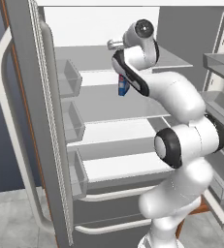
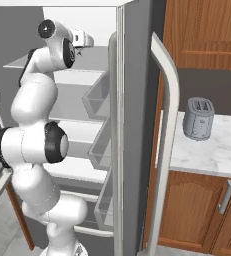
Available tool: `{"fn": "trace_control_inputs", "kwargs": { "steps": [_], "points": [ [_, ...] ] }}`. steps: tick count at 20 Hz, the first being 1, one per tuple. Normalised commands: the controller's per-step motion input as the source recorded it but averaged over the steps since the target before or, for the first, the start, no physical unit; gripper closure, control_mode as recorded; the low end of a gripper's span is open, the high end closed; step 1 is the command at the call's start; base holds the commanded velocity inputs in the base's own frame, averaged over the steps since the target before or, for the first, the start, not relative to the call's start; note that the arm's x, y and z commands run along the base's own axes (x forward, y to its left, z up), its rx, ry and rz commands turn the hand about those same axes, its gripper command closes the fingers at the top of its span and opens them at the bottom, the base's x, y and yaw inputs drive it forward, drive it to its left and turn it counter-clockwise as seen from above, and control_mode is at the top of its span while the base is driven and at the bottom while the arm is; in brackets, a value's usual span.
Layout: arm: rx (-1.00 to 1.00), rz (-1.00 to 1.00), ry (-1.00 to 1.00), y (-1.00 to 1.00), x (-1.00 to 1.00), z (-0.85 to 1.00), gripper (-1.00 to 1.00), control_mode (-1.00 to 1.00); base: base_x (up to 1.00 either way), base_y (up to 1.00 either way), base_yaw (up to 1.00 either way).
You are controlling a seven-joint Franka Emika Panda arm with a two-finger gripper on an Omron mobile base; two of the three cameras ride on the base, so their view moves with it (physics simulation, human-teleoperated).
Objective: Take the fish out of the fridge, briefly rinse it in the sink, and place it on the tray next to the sink.
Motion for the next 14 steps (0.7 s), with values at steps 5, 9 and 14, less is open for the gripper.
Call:
{"fn": "trace_control_inputs", "kwargs": {
  "steps": [5, 9, 14],
  "points": [
    [0.02, -0.06, -0.44, 0.13, -1.0, 0.04, 1.0, -1.0, 0.0, 0.0, 0.0],
    [0.09, -0.13, -0.19, 0.29, -1.0, 0.5, 1.0, -1.0, 0.0, 0.0, 0.0],
    [0.16, -0.12, -0.1, 0.28, -1.0, 0.8, 1.0, -1.0, 0.0, 0.0, 0.0]
  ]
}}
